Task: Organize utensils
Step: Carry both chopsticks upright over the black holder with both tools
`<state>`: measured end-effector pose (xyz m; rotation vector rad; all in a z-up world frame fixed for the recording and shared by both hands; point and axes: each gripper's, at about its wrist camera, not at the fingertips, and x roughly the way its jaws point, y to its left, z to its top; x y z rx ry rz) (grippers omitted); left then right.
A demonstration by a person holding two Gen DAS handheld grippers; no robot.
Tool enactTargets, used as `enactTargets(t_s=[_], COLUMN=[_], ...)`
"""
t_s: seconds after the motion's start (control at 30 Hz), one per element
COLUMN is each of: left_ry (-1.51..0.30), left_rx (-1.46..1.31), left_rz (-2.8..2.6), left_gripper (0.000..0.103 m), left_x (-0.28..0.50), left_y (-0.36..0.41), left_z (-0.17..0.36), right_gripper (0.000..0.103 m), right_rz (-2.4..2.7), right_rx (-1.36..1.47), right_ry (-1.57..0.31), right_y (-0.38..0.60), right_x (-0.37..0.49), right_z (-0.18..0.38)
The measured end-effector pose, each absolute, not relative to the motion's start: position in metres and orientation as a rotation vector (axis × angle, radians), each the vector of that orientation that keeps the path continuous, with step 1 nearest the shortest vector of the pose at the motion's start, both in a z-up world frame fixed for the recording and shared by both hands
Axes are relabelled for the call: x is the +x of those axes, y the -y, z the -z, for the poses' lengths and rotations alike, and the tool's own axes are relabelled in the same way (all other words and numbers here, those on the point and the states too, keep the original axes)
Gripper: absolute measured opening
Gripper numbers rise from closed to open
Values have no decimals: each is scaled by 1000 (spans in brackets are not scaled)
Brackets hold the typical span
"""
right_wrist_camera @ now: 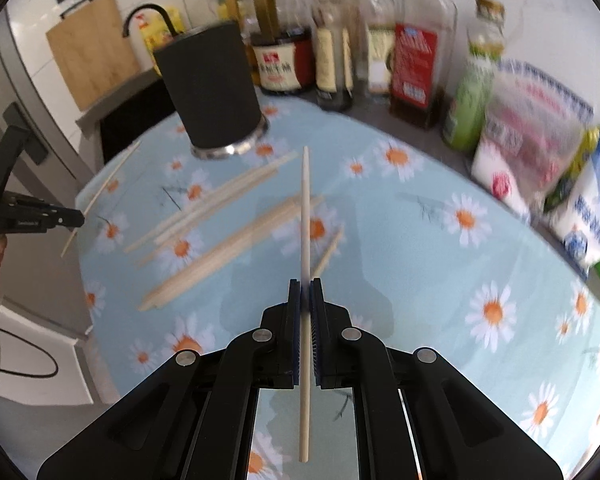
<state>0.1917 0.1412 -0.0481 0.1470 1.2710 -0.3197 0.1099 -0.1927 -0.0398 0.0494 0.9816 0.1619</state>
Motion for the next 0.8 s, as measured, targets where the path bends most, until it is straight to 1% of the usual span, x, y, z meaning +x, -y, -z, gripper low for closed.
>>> enactTargets(t_s=[0.27,0.57,0.8], left_ry=[-1130,-977,-848], left_rx=[150,146,121], left_rz=[250,251,285], left_gripper=[5,5,5], left_x=[196,211,224], left_y=[-149,-140,-131], left_z=[-8,-71,-122], right_gripper=[5,5,5], right_rz=[-259,-361,-377], right_rx=[64,100,117], right_ry=[-855,-661,-570], right_y=[180,154,138], right_x=[130,155,176], right_z=[-7,-68,-96])
